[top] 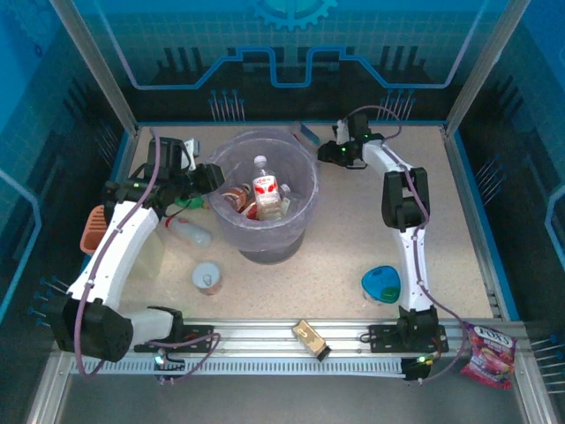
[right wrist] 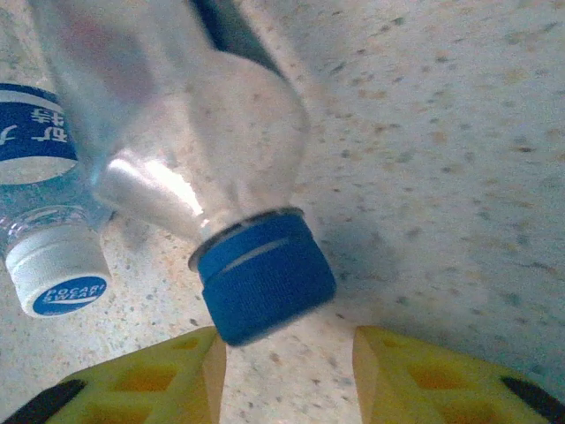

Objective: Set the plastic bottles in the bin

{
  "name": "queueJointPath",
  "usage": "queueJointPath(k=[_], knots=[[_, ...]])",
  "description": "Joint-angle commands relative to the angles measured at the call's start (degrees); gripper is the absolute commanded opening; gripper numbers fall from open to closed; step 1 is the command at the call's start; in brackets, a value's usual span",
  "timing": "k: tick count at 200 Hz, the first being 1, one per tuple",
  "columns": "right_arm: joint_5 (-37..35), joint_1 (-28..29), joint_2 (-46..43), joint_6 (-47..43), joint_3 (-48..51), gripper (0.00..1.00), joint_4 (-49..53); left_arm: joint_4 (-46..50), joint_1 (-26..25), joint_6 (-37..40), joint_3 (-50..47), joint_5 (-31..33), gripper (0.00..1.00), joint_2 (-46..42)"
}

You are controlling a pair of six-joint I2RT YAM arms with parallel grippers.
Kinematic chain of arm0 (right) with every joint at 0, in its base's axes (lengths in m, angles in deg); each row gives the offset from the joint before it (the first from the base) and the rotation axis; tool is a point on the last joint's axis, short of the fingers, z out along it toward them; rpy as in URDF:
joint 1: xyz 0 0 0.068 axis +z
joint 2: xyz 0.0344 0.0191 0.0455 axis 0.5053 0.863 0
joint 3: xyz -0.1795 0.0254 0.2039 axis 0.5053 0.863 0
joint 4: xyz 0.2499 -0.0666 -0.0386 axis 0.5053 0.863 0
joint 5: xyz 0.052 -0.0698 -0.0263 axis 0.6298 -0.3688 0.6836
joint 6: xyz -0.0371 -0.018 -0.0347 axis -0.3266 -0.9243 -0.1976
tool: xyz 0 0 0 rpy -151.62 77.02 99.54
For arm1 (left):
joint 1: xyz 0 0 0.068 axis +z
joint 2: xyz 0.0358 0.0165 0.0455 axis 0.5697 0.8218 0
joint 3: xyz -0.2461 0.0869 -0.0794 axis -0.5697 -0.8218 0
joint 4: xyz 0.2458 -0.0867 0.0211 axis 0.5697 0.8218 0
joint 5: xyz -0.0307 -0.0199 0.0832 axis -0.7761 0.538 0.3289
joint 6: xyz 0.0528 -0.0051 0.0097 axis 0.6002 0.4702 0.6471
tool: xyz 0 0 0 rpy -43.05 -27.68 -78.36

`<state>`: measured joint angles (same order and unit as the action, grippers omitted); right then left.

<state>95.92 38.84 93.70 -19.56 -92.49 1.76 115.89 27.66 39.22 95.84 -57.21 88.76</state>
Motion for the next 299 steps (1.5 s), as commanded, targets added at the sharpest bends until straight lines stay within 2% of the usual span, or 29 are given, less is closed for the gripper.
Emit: queueJointPath(k=[1,18,28,35,54,83,105,147,186,203,299], knots=[[0.1,-1.6,-3.3,-0.6,2.1,0.41,-1.6,2.9,1.1,0.6,1.3,0.3,0.38,-0.9],[0.7,-1.9,-3.4,-0.9,2.7,0.37,-2.0,3.0,1.1,0.5,1.5,0.4,0.38,-0.9],[1.2,-1.9,-3.3,-1.2,2.7,0.38,-2.2,3.1,1.1,0.5,1.7,0.4,0.38,-0.8],[1.8,-1.9,-3.2,-1.6,2.5,0.42,-2.2,3.2,1.1,0.5,1.8,0.4,0.38,-0.8],[5.1,-1.9,-3.0,-1.9,2.2,0.64,-3.1,3.3,1.1,0.5,1.9,0.6,0.38,-0.8],[11.8,-2.8,-4.9,5.8,8.7,0.74,-16.0,3.6,1.1,0.5,2.2,0.8,0.38,-0.7],[12.8,-2.8,-4.2,10.3,9.4,0.79,-21.4,3.8,1.1,0.5,2.3,1.2,0.38,-0.7],[11.6,-1.0,3.0,8.3,-3.5,0.82,-13.3,3.9,1.1,0.8,2.5,1.7,0.38,-0.8],[4.4,0.8,10.2,5.7,-16.9,0.94,-3.1,3.8,1.2,1.0,2.4,1.8,0.38,-0.5],[4.6,1.3,13.9,5.3,-23.4,0.96,1.2,3.7,1.2,1.1,2.4,1.9,0.38,-0.3],[1.4,3.7,18.1,3.6,-28.3,0.96,3.9,2.2,1.4,1.2,1.4,0.7,0.38,-0.2]])
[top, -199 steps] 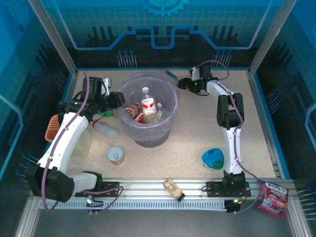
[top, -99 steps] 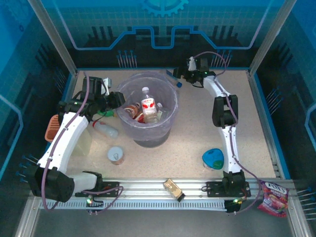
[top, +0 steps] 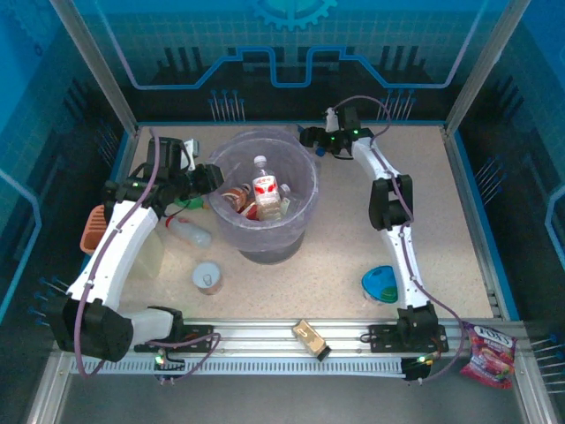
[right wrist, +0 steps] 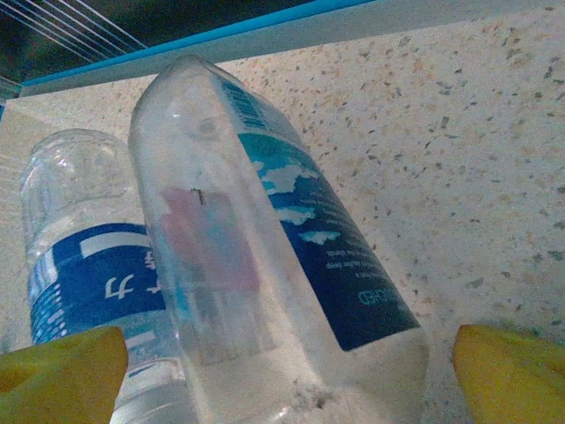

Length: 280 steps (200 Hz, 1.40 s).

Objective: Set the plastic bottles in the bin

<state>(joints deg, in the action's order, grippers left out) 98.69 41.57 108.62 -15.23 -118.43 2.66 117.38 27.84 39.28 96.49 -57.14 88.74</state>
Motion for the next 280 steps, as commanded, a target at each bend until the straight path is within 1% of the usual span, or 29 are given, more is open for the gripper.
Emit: queueJointPath(k=[1,19,39,68,84,109,122,138,158,190,216,230,261,280], knots=[[-1.5,1.0,3.2,-0.7,-2.4,0.96,3.0,0.7,1.2,1.1,0.7,0.6,0.38,-0.2],[-2.3,1.2,3.8,-0.2,-3.3,0.94,3.5,0.7,1.3,1.1,0.4,0.6,0.38,-0.6],[-2.9,1.4,4.8,-0.5,-5.6,0.90,5.2,0.4,1.6,1.1,0.1,0.5,0.38,-0.8],[-3.2,1.5,4.8,-0.7,-5.8,0.79,6.1,0.3,2.0,1.3,0.0,0.3,0.38,-0.8],[-3.4,1.3,4.8,-0.6,-5.8,0.71,6.2,0.3,2.2,1.2,-0.2,0.1,0.38,-0.9],[-3.8,1.1,4.7,-0.6,-5.6,0.67,6.5,0.3,2.4,1.1,-0.5,0.0,0.38,-1.2],[-4.1,1.0,4.2,-1.0,-5.0,0.60,6.6,0.3,2.6,1.2,-0.7,-0.1,0.38,-1.4],[-4.2,0.7,2.8,-1.5,-3.1,0.59,6.3,0.6,2.8,1.3,-0.6,-0.1,0.38,-1.5],[-4.0,0.1,-1.2,-1.3,1.5,0.58,4.7,0.7,2.9,1.3,-0.5,-0.1,0.38,-1.5],[-4.0,-1.7,-12.6,-0.1,14.6,0.54,-2.1,0.6,2.9,1.2,-0.1,-1.1,0.38,-1.5],[-3.3,-3.3,-19.2,-0.2,20.9,0.51,-4.1,0.7,2.9,1.3,0.5,-0.9,0.38,-1.2],[-2.9,-4.1,-20.9,-1.1,21.4,0.49,-2.5,1.0,2.9,1.6,0.9,-0.2,0.38,-1.0],[-2.7,-5.5,-25.6,-3.6,23.7,0.49,1.3,0.5,2.9,1.5,1.0,-0.5,0.38,-0.9],[-0.9,-6.4,-32.1,-5.1,27.5,0.49,1.2,0.6,3.0,1.7,1.4,-0.8,0.39,-0.6]])
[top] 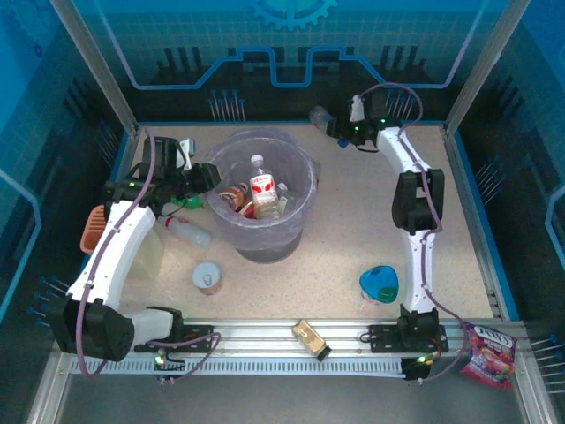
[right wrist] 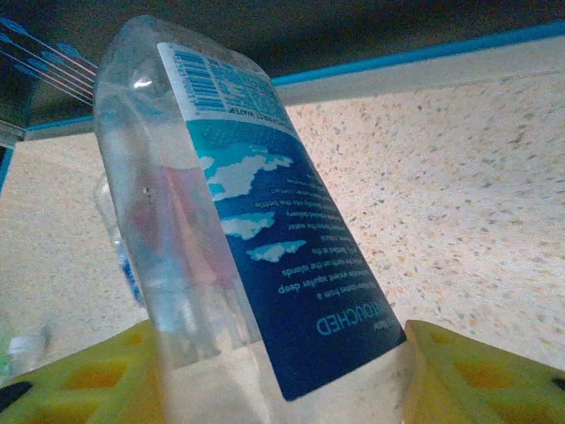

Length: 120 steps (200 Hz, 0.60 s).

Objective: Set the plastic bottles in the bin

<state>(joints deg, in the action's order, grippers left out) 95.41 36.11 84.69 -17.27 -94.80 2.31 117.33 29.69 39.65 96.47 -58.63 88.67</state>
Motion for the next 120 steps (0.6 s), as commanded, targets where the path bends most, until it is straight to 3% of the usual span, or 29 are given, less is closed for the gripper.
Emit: queueJointPath(k=[1,77,120], knots=[[2.6,-1.0,-8.5,-3.1,4.1,0.49,1.4,0.5,1.1,1.3,1.5,0.6,0.39,-0.5],[7.3,0.0,-30.5,-5.3,9.1,0.47,9.8,-1.8,1.1,-0.1,-0.6,-0.8,0.38,-1.7],[7.1,7.6,-37.3,-7.7,5.5,0.47,16.6,-2.1,1.1,-0.6,-0.6,-1.3,0.38,-1.5]])
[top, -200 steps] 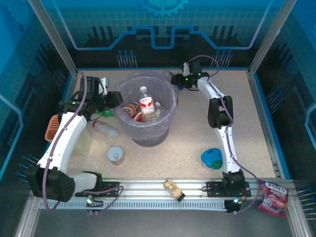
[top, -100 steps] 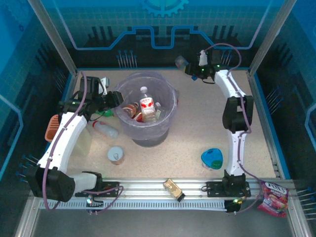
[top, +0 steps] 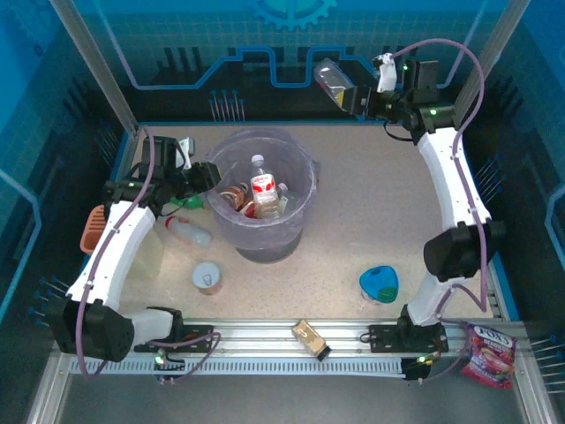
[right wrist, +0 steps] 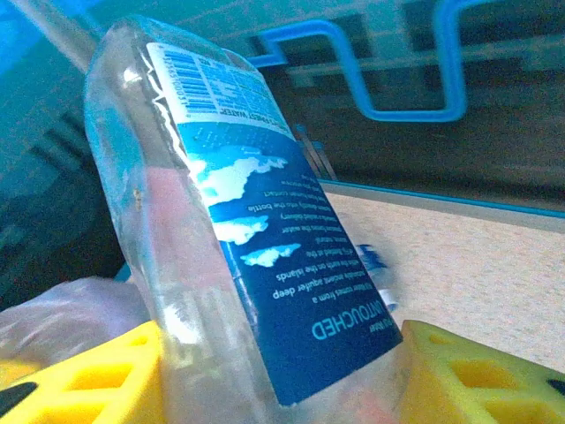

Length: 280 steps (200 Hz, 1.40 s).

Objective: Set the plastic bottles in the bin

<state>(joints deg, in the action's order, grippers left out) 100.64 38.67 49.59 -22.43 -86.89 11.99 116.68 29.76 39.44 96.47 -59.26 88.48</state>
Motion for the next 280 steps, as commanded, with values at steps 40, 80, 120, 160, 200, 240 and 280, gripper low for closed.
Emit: queueJointPath(k=[40,80,120,160,200,240,280], knots=[[-2.9,16.3,-4.3,-4.8,-5.3,0.48,13.6,-2.0,1.0,-1.0,-1.0,-0.9,0.38,-1.4],[-19.3,29.8,-3.2,-5.7,-6.3,0.48,22.3,-2.6,0.9,-1.6,-1.2,-0.7,0.38,-1.4],[-25.6,36.9,-1.1,-1.3,-2.4,0.48,21.3,-3.5,0.8,-2.2,-1.7,-0.7,0.38,-1.0],[-28.0,39.6,2.9,3.9,-2.9,0.49,21.5,-3.2,0.8,-2.1,-1.7,-0.6,0.37,-1.2],[-30.2,41.6,6.2,5.1,-6.2,0.61,25.4,-2.9,0.8,-1.9,-1.6,-0.2,0.37,-1.4],[-28.2,42.2,5.7,3.7,-6.5,0.79,24.5,-3.0,0.7,-2.1,-1.7,-0.1,0.37,-1.4],[-23.1,42.1,5.1,4.1,-5.7,0.75,22.7,-2.8,0.6,-2.0,-1.3,-0.1,0.37,-1.1]])
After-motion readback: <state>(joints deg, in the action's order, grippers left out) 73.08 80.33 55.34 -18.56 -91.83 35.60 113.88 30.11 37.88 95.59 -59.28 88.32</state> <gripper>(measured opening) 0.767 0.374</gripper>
